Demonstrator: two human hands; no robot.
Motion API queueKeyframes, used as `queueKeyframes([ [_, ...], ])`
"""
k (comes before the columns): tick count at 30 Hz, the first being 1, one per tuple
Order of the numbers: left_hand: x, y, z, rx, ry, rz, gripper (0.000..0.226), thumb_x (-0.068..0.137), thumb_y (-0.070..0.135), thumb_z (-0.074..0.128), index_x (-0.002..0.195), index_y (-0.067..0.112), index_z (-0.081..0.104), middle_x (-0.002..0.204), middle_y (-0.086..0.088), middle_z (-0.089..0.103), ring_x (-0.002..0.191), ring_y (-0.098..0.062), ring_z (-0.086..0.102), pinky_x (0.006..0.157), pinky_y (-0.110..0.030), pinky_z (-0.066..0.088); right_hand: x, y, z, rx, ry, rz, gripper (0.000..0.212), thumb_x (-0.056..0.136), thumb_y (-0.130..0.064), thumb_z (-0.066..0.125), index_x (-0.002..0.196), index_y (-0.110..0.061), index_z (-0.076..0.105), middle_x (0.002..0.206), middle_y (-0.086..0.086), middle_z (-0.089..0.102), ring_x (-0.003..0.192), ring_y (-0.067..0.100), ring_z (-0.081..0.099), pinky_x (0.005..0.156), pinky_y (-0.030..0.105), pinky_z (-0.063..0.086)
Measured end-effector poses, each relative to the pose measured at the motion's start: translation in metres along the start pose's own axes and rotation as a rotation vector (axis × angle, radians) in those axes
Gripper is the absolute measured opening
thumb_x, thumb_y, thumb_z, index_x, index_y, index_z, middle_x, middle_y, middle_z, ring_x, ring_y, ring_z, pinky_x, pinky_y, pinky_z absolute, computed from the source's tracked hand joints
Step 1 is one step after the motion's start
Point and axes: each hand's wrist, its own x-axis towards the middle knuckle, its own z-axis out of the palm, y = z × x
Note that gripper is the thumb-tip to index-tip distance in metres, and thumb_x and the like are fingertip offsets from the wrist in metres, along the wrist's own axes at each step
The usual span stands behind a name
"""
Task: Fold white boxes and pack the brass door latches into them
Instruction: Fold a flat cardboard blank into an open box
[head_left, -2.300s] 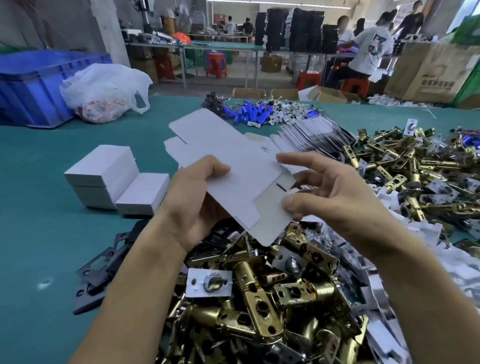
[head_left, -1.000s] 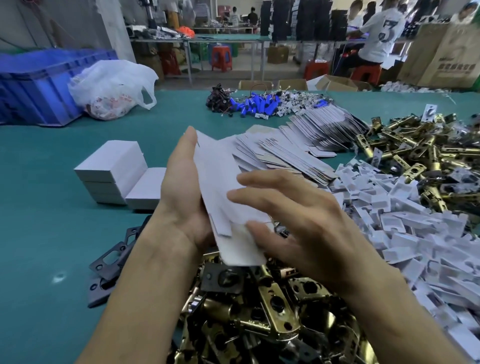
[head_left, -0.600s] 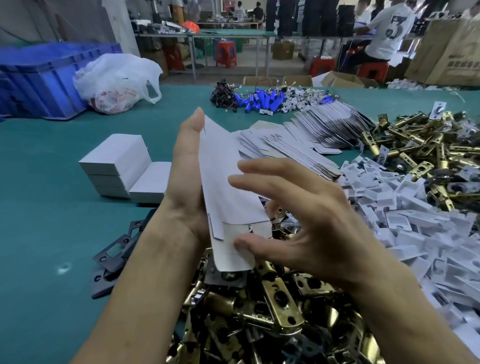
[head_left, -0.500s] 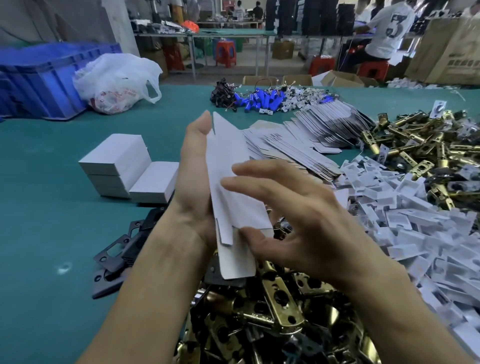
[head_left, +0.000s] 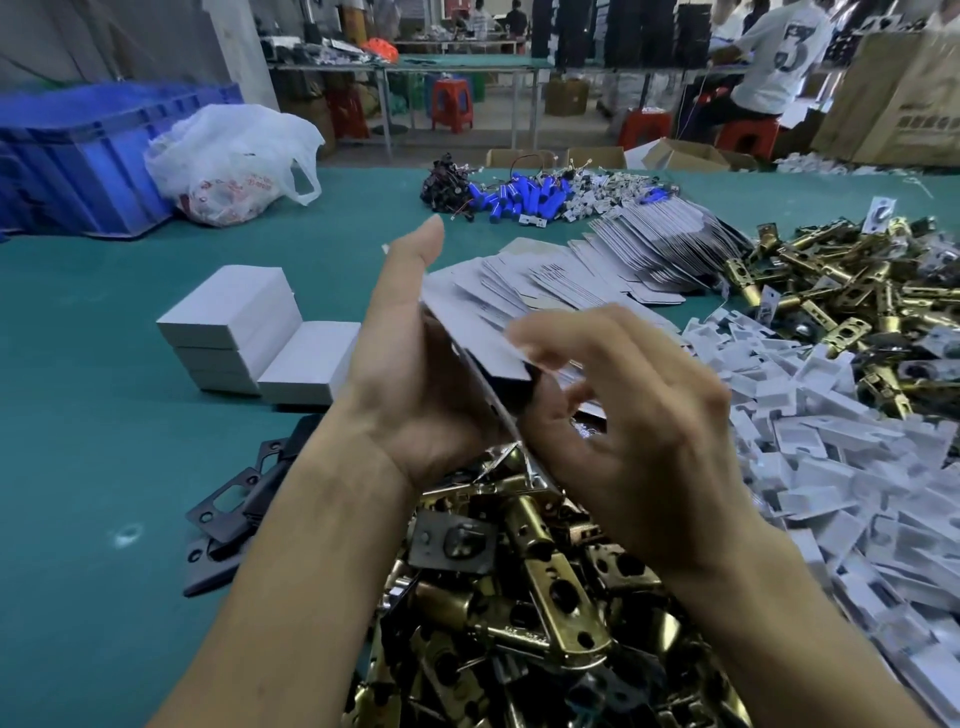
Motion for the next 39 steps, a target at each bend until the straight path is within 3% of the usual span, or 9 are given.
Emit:
queueKeyframes([
  [5,0.0,-0.012,0.012,0.117,-0.023,-0.006,0.063,0.075,0.064,0.065,0.099,0.006,0.069,0.095,-0.014,0.064,0.089,-0.029,0.063,0.082,-0.039,0.055,-0.001,0.008,0.0,0.006,-0.088,0.241,0.048,0.077,-0.006,0.08,0.121,-0.018,0.064,0.106,0.005,0.067,0.086,0.031,0.066,0.064,0.047,0.056],
  [8,0.001,-0.012,0.013,0.179,0.045,0.046,0.083,0.075,0.061,0.07,0.131,0.0,0.059,0.118,-0.019,0.058,0.105,-0.032,0.062,0.099,-0.048,0.053,-0.002,0.008,-0.002,0.011,-0.083,0.237,0.05,0.084,-0.007,0.072,0.131,-0.021,0.059,0.109,0.005,0.07,0.09,0.027,0.068,0.068,0.043,0.055],
  [11,0.003,-0.011,0.009,0.247,0.161,0.114,0.097,0.071,0.058,0.074,0.145,0.002,0.046,0.131,-0.019,0.063,0.108,-0.033,0.069,0.089,-0.046,0.058,-0.002,0.005,-0.002,0.07,-0.061,0.232,0.057,0.084,-0.005,0.067,0.137,-0.025,0.056,0.106,0.002,0.069,0.088,0.019,0.066,0.069,0.035,0.053],
  [16,0.006,-0.01,0.005,0.426,0.258,0.309,0.065,0.071,0.055,0.076,0.116,0.009,0.064,0.103,-0.014,0.069,0.091,-0.027,0.068,0.085,-0.043,0.057,-0.001,0.006,-0.003,0.177,-0.022,0.227,0.054,0.083,0.009,0.066,0.13,-0.016,0.061,0.111,0.0,0.069,0.095,0.016,0.066,0.075,0.027,0.053],
  [21,0.006,-0.008,0.001,0.31,0.312,0.315,0.088,0.075,0.057,0.07,0.141,0.003,0.048,0.123,-0.025,0.066,0.102,-0.04,0.071,0.084,-0.051,0.06,0.0,-0.001,-0.001,0.288,-0.236,0.297,0.068,0.084,-0.004,0.06,0.146,-0.024,0.042,0.133,-0.003,0.06,0.12,0.011,0.059,0.094,0.037,0.052],
  [25,0.006,-0.007,0.001,0.341,0.4,0.48,0.08,0.072,0.053,0.07,0.135,0.009,0.048,0.101,-0.003,0.063,0.085,-0.02,0.069,0.078,-0.043,0.058,0.007,-0.004,-0.009,0.44,-0.377,0.321,0.068,0.086,-0.014,0.049,0.151,-0.028,0.035,0.14,-0.013,0.055,0.124,0.006,0.056,0.087,0.014,0.048],
  [30,0.008,-0.01,0.004,0.467,0.487,0.651,0.099,0.064,0.06,0.076,0.144,0.018,0.035,0.108,0.01,0.062,0.093,-0.006,0.069,0.091,-0.039,0.058,0.011,0.005,-0.036,0.748,-0.616,0.444,0.098,0.078,0.003,0.066,0.156,-0.033,0.018,0.149,-0.018,0.046,0.13,0.008,0.053,0.11,0.041,0.044],
  [36,-0.001,-0.02,0.021,0.541,0.464,0.958,0.102,0.071,0.042,0.081,0.15,0.02,0.019,0.12,0.001,0.064,0.096,-0.005,0.071,0.081,-0.026,0.058,0.017,-0.011,-0.031,0.569,-0.371,0.423,0.08,0.079,-0.016,0.072,0.145,-0.044,0.036,0.122,-0.019,0.066,0.107,0.009,0.068,0.087,0.032,0.058],
  [39,-0.003,-0.024,0.026,0.603,0.414,1.063,0.105,0.076,0.032,0.084,0.149,0.015,0.01,0.134,-0.008,0.059,0.107,-0.02,0.07,0.088,-0.04,0.06,0.016,-0.009,-0.027,0.329,-0.309,0.341,0.063,0.088,-0.015,0.067,0.142,-0.034,0.04,0.115,-0.018,0.068,0.101,0.003,0.066,0.079,0.02,0.052],
])
